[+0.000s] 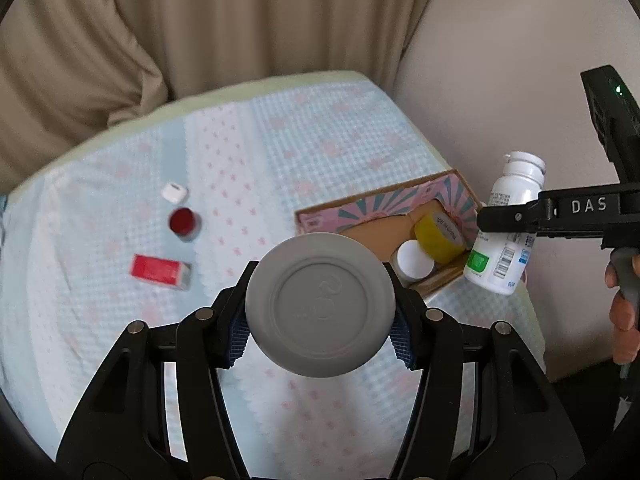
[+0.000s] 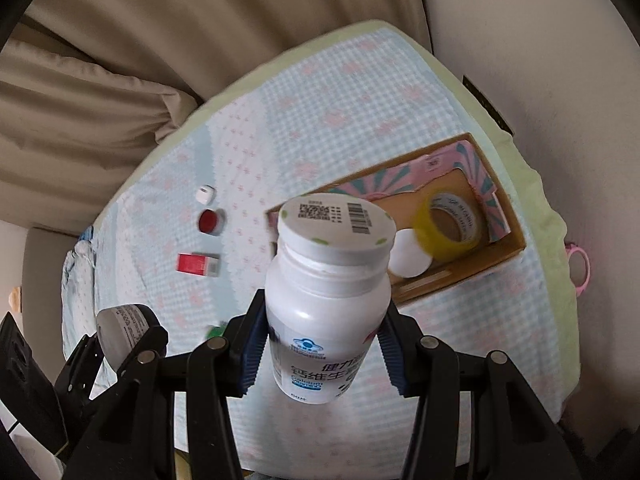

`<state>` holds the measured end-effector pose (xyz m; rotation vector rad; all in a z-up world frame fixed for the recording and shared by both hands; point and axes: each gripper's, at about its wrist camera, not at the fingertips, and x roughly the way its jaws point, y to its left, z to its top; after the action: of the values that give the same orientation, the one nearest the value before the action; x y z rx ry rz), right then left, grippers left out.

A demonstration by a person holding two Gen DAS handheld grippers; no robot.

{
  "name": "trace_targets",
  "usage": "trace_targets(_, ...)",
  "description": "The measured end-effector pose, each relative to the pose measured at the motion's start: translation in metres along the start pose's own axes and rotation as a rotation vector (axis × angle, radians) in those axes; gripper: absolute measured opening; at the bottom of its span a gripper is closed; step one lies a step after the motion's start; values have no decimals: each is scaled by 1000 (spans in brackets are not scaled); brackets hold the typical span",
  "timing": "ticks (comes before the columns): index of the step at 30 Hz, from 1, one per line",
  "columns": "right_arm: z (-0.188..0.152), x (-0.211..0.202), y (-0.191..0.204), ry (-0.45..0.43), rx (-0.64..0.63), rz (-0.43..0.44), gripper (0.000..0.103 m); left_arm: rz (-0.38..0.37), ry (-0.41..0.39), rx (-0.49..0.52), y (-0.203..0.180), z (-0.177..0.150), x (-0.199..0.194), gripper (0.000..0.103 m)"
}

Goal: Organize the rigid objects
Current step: 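Carry the pill bottle into the pink box and release it while the left drops the grey-white lid there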

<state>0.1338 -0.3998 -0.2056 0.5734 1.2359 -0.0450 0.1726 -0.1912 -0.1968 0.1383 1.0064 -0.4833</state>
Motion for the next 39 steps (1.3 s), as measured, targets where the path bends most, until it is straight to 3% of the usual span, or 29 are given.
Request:
trace_targets(8,37,65,-49,133,5,21,47,37,115,-68,-22,7,82,54)
trace_targets(12,54,101,-67,185,54,49,47,89,172,-70,-29,7,127,54)
trace_targets(19,75,156,-83,219,183,105,47,93,268,-46,-44,5,194,53)
trace_targets(26,86,188,-93,239,259,115,47,85,328,11,-54,2,232,53)
trace_targets(29,87,194,-98,254,281,124,48,38,347,-1,-53,6,237,54)
trace_targets(30,87,195,-99,254,284,130,53,23,364,-6,-53,7,238,56)
trace_targets(31,88,195,-98,254,283,124,58,12,367,-7,-52,9,238,78)
trace_targets(32,89,193,-97,257,276,117,78,2,366,-5,-50,10,236,101)
trace_targets(33,90,192,-95,269,266,127,103,-9,351,0,-49,12,231,103)
trace_targets(35,91,188,-92,299,239,124,103,-19,329,8,-45,13,222,103)
trace_targets(39,92,179,-86,250,138,68,103,-19,314,-3,-40,15,216,103)
